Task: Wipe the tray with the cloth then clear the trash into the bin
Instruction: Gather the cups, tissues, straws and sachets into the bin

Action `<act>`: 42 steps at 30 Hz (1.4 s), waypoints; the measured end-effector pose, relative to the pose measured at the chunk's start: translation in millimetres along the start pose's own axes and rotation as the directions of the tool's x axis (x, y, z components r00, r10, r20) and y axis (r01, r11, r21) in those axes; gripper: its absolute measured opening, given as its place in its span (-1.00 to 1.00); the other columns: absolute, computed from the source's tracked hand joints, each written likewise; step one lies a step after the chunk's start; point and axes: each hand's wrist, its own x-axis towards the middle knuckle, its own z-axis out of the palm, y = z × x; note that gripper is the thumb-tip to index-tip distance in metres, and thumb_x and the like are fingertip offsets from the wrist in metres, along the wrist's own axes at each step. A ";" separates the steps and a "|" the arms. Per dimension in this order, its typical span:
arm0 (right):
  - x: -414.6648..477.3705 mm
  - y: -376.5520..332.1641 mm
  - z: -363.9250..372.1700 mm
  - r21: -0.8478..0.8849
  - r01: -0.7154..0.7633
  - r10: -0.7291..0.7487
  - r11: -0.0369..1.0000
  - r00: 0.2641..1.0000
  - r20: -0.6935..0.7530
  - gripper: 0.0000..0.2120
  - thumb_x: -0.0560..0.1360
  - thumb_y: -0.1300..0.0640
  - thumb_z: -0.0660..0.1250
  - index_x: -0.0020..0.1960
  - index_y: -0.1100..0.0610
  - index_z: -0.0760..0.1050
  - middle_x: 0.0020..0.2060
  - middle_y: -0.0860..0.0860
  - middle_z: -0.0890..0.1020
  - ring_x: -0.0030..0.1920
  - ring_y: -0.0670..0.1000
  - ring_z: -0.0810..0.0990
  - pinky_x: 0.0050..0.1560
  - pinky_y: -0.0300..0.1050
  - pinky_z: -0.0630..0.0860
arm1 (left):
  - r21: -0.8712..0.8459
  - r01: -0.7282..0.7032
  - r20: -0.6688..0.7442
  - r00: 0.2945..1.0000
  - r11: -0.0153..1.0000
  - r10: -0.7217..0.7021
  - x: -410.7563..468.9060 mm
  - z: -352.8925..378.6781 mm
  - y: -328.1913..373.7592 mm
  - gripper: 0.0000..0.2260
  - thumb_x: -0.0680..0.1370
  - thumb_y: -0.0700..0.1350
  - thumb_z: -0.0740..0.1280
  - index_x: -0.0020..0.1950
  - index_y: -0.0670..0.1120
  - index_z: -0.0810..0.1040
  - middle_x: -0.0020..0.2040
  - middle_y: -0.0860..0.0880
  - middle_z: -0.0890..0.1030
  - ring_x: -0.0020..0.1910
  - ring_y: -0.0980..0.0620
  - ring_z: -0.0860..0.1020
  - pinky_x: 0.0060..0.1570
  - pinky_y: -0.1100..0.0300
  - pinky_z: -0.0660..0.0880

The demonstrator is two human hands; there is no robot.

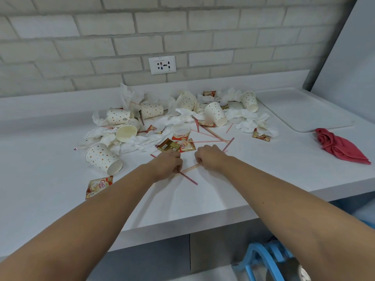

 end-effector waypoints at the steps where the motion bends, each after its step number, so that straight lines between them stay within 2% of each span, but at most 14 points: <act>1: 0.0 -0.4 -0.5 -0.011 0.005 -0.005 1.000 1.000 0.015 -0.74 0.50 0.40 0.14 0.02 0.13 0.50 0.12 0.10 0.52 0.15 0.11 0.45 0.13 -0.06 0.28 | 0.037 -0.017 0.022 1.000 0.999 0.016 1.1 0.0 0.1 -0.84 0.58 -0.19 0.22 0.12 -0.09 0.54 0.10 -0.05 0.47 0.12 -0.02 0.37 0.01 0.22 0.31; 3: 1.4 -0.5 0.0 -0.020 0.000 0.001 1.000 0.998 0.058 -0.77 0.49 0.38 0.14 -0.04 0.11 0.48 0.09 0.10 0.54 0.08 0.10 0.45 0.14 -0.06 0.30 | 0.088 -0.042 0.066 0.997 0.995 0.036 3.1 -0.2 -0.3 -0.83 0.60 -0.15 0.19 0.14 -0.06 0.51 0.14 -0.04 0.45 0.13 -0.02 0.36 0.04 0.19 0.32; 8: -3.6 -1.2 2.8 -0.058 -0.005 0.016 0.998 0.981 0.193 -0.77 0.53 0.29 0.12 0.13 0.15 0.45 0.10 0.11 0.49 0.12 0.14 0.45 0.12 -0.03 0.39 | 0.130 -0.079 0.075 0.995 0.988 0.069 2.2 3.6 -2.5 -0.81 0.63 -0.11 0.13 0.17 -0.07 0.47 0.17 -0.02 0.43 0.15 0.00 0.34 0.06 0.19 0.30; 12: -10.0 2.8 1.5 -0.038 0.006 0.003 0.999 0.973 0.232 -0.81 0.52 0.29 0.13 0.08 0.17 0.46 0.00 0.10 0.49 0.00 0.09 0.47 0.04 -0.03 0.45 | -0.074 -0.042 -0.089 0.995 0.996 0.035 -3.7 -1.0 -6.7 -0.90 0.57 -0.23 0.23 0.00 -0.09 0.52 0.01 -0.03 0.51 0.00 0.04 0.40 -0.01 0.25 0.35; 15: -12.2 4.4 3.6 -0.031 0.016 -0.009 0.999 0.976 0.218 -0.85 0.52 0.30 0.13 0.02 0.15 0.43 0.00 0.10 0.49 0.01 0.09 0.49 0.08 -0.01 0.48 | -0.173 0.057 -0.123 0.989 0.983 -0.079 -10.3 -5.1 -19.1 -0.78 0.51 -0.37 0.18 -0.14 -0.05 0.44 -0.13 0.01 0.48 -0.12 0.04 0.39 -0.20 0.29 0.29; 20: -18.5 5.3 1.5 0.035 0.003 -0.011 0.999 0.971 0.239 -0.86 0.51 0.30 0.14 0.03 0.13 0.33 -0.06 0.06 0.42 -0.06 0.06 0.41 -0.06 -0.06 0.40 | -0.189 0.144 -0.026 0.988 0.971 -0.152 -20.0 1.7 -38.6 -0.80 0.53 -0.33 0.22 0.09 -0.16 0.54 -0.01 0.02 0.44 0.02 0.02 0.43 0.01 0.27 0.31; 23: -21.6 6.2 0.9 0.048 -0.011 -0.002 0.999 0.968 0.253 -0.81 0.53 0.27 0.15 0.13 0.19 0.38 -0.11 0.04 0.40 -0.09 0.06 0.40 -0.11 -0.09 0.33 | -0.161 0.173 -0.013 0.984 0.972 -0.177 -16.6 0.4 -37.0 -0.83 0.52 -0.22 0.34 0.09 -0.18 0.56 -0.04 0.02 0.43 -0.05 0.07 0.38 -0.07 0.32 0.27; 25: -22.7 7.0 4.2 0.041 -0.025 0.013 0.999 0.968 0.249 -0.94 0.53 0.27 0.13 -0.03 0.15 0.35 -0.19 0.01 0.38 -0.11 0.05 0.41 -0.10 -0.10 0.33 | -0.148 0.203 -0.013 0.978 0.968 -0.207 -13.4 -0.2 -36.4 -0.81 0.49 -0.16 0.38 0.08 -0.17 0.56 -0.02 0.00 0.45 -0.06 0.10 0.36 -0.09 0.32 0.26; 28: -24.3 9.6 7.9 0.087 -0.070 0.049 0.994 0.973 0.224 -0.76 0.53 0.31 0.10 -0.25 0.06 0.20 -0.27 -0.03 0.29 -0.25 -0.02 0.36 -0.11 -0.10 0.31 | -0.207 0.260 -0.009 0.964 0.943 -0.267 -9.5 -0.1 -36.3 -0.80 0.48 -0.16 0.40 0.07 -0.18 0.56 -0.01 -0.03 0.49 -0.07 0.08 0.38 -0.17 0.30 0.29; 31: -29.9 15.2 10.3 0.146 -0.105 0.077 0.984 0.980 0.185 -0.86 0.53 0.35 0.05 -0.03 0.16 0.31 -0.11 0.07 0.34 -0.15 0.04 0.37 -0.09 -0.09 0.30 | -0.182 0.312 0.072 0.950 0.933 -0.304 -3.6 -5.5 -29.5 -0.85 0.53 -0.20 0.33 0.07 -0.20 0.57 0.10 -0.12 0.55 -0.01 0.00 0.47 -0.09 0.27 0.32; 33: -34.2 19.4 11.0 0.173 -0.136 0.104 0.975 0.978 0.182 -0.78 0.54 0.38 0.02 0.12 0.21 0.33 -0.01 0.14 0.37 -0.09 0.06 0.35 -0.07 -0.10 0.30 | -0.119 0.342 0.140 0.935 0.932 -0.325 -2.4 -8.6 -21.5 -0.81 0.58 -0.18 0.24 0.14 -0.21 0.53 0.16 -0.13 0.52 0.10 -0.06 0.50 -0.05 0.23 0.37; 36: -39.2 22.6 10.8 0.205 -0.164 0.129 0.965 0.976 0.174 -0.75 0.53 0.41 0.04 0.16 0.23 0.30 -0.04 0.12 0.34 -0.09 0.06 0.33 -0.16 -0.15 0.28 | -0.061 0.344 0.149 0.931 0.937 -0.332 -2.1 -3.4 -12.3 -0.78 0.62 -0.18 0.10 0.21 -0.20 0.42 0.21 -0.16 0.47 0.12 -0.09 0.49 0.06 0.14 0.43; 39: -41.0 23.6 13.4 0.224 -0.191 0.156 0.956 0.974 0.166 -0.72 0.53 0.40 0.04 0.23 0.27 0.28 -0.04 0.12 0.35 -0.08 0.06 0.33 -0.08 -0.10 0.28 | -0.037 0.351 0.100 0.933 0.936 -0.346 -4.3 1.8 -4.5 -0.74 0.63 -0.21 0.03 0.27 -0.21 0.35 0.26 -0.18 0.43 0.16 -0.10 0.46 0.13 0.09 0.43; 42: -40.8 24.1 13.2 0.244 -0.203 0.162 0.948 0.971 0.178 -0.78 0.54 0.37 0.04 0.16 0.21 0.28 -0.11 0.06 0.35 -0.09 0.07 0.36 -0.08 -0.07 0.30 | -0.077 0.385 0.049 0.923 0.920 -0.383 -4.8 2.4 -1.9 -0.70 0.61 -0.28 0.03 0.34 -0.24 0.29 0.31 -0.22 0.36 0.18 -0.12 0.46 0.14 0.10 0.42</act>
